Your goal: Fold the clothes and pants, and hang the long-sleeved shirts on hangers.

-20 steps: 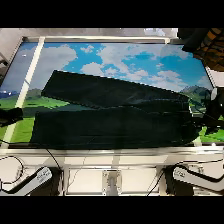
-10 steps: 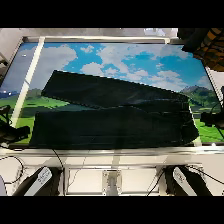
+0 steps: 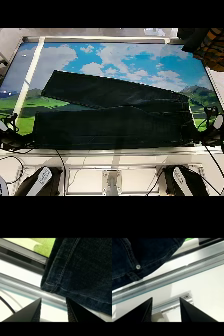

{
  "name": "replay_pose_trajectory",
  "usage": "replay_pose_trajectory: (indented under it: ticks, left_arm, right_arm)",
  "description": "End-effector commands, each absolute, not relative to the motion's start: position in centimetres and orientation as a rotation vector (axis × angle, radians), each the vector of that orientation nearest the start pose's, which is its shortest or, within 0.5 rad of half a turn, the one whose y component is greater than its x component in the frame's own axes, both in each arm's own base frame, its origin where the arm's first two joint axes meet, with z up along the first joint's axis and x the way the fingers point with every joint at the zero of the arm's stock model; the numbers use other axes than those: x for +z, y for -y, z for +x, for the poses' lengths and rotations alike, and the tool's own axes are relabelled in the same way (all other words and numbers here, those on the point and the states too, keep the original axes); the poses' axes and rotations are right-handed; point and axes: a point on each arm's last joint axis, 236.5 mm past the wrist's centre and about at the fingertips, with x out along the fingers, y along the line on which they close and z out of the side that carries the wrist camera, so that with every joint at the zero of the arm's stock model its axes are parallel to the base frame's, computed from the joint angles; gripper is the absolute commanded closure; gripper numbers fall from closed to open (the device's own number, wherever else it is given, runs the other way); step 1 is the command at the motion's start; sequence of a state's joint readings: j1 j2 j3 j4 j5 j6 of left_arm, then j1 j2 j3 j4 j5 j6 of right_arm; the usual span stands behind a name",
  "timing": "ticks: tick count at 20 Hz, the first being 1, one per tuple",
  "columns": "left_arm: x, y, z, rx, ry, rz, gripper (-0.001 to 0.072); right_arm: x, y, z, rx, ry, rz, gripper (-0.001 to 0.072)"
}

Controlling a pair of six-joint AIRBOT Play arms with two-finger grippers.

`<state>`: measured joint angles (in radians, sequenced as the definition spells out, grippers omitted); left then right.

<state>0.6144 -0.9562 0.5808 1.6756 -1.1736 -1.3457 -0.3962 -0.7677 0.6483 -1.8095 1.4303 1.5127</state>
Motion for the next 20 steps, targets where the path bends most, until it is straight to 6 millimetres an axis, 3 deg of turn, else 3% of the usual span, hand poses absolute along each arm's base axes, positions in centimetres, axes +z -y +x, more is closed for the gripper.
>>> replay_pose_trajectory:
  ticks: [1, 3, 5, 20]
  left_arm:
    - [-8.0, -14.6, 16.7, 0.359, -1.543, -0.184, 0.0343]
    - [-7.9, -15.3, 17.1, 0.372, -1.524, -0.156, 0.0343]
    - [-7.8, -15.7, 17.6, 0.378, -1.499, -0.144, 0.0343]
    - [-9.8, -14.7, 16.7, 0.324, -1.571, -0.160, 0.0355]
  right_arm:
    - [-2.8, 12.0, 14.4, -0.416, -1.599, 0.051, 0.0322]
    - [-2.8, 12.0, 14.4, -0.416, -1.599, 0.052, 0.0309]
    - [-2.8, 12.0, 14.4, -0.416, -1.599, 0.052, 0.0092]
    - [-2.5, 12.5, 13.1, -0.443, -1.646, 0.028, 0.0094]
